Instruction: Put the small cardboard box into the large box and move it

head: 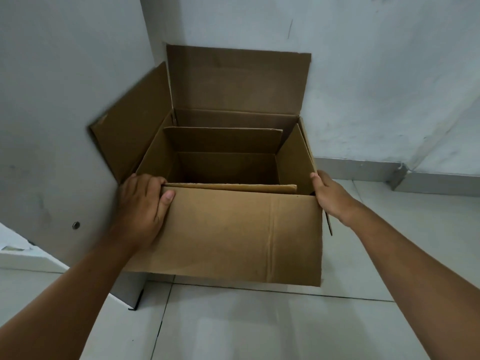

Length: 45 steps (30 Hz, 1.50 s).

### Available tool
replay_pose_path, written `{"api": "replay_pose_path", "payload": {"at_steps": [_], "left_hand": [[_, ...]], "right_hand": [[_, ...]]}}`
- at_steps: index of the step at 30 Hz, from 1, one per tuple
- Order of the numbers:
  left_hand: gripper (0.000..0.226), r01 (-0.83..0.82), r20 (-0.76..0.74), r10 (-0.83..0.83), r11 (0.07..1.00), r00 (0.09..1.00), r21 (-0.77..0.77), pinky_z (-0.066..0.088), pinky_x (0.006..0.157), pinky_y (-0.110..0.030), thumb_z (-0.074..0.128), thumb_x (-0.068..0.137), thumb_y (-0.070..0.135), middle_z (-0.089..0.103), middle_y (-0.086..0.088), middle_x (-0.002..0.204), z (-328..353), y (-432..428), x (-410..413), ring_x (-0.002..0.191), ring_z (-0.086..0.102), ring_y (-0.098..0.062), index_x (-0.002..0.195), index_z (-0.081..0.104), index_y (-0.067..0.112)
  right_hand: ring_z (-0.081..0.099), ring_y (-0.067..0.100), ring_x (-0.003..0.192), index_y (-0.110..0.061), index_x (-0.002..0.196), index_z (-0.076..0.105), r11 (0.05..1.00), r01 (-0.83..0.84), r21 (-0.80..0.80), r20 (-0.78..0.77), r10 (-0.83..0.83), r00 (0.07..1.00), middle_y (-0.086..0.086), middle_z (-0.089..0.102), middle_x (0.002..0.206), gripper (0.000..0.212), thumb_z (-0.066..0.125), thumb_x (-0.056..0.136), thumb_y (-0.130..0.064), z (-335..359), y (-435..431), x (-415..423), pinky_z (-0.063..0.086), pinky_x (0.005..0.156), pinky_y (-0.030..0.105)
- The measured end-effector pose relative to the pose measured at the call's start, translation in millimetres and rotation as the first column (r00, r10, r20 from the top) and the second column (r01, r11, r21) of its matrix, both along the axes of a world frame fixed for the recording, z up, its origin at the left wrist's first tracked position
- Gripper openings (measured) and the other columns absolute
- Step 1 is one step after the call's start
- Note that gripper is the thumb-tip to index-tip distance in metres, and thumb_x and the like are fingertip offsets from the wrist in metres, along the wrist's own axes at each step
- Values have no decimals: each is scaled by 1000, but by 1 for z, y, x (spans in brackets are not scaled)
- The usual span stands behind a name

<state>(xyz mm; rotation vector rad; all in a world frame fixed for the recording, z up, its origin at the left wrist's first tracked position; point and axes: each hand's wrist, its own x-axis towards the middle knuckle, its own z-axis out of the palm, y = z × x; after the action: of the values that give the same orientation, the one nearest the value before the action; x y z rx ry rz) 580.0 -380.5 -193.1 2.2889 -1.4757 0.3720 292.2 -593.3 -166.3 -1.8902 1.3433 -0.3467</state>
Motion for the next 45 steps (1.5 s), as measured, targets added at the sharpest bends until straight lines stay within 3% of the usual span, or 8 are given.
{"api": "replay_pose_path", "payload": {"at_steps": [22,26,29,34,38,43,45], "left_hand": [[60,14,-46,-12,999,999,48,27,103,-50,18,87,46,56,-22,103,8,-27,9,104,47,-39,107,53,2],[61,11,-47,-7,996,999,92,22,107,-47,16,86,48,54,-21,107,7,-33,14,109,44,-38,110,52,4],[55,11,-70,-1,990,998,142,16,112,-45,20,89,45,53,-19,112,8,-35,16,114,43,-36,114,49,6],[40,-23,-125,55,969,991,246,8,115,-44,29,96,36,49,-18,124,17,-36,13,124,37,-34,121,44,9],[42,-89,-141,152,922,978,378,19,113,-46,29,96,37,46,-19,133,34,-36,3,128,36,-34,125,43,11],[49,-128,-149,195,919,969,372,37,100,-43,40,93,39,48,-17,135,56,-30,-25,123,45,-33,132,42,10],[45,-91,-175,160,934,971,347,41,91,-41,40,93,39,52,-13,131,67,-29,-39,117,50,-29,129,44,12]], "right_hand": [[46,31,123,-11,132,38,997,25,-72,-24,-27,999,16,48,134,46,21,98,-37,7,-16,15,38,98,41],[46,34,121,-11,132,39,986,70,-152,-84,-83,993,18,40,137,45,22,98,-36,7,-20,21,38,94,38],[49,36,116,-12,129,41,966,111,-232,-106,-139,985,19,31,137,44,24,98,-37,6,-18,22,40,97,40],[46,34,120,-14,130,40,961,82,-264,-61,-101,993,17,35,138,47,27,96,-43,5,-3,8,39,98,42],[43,30,124,-13,133,39,966,27,-258,-78,-49,996,13,40,140,45,31,96,-38,14,12,-9,38,97,39],[52,21,98,-12,115,56,976,-74,-203,-88,57,994,12,59,120,39,30,97,-34,44,21,-34,35,80,28],[53,24,105,-12,121,54,976,-77,-203,-72,64,995,12,58,124,41,30,97,-35,62,26,-44,35,82,29]]}}
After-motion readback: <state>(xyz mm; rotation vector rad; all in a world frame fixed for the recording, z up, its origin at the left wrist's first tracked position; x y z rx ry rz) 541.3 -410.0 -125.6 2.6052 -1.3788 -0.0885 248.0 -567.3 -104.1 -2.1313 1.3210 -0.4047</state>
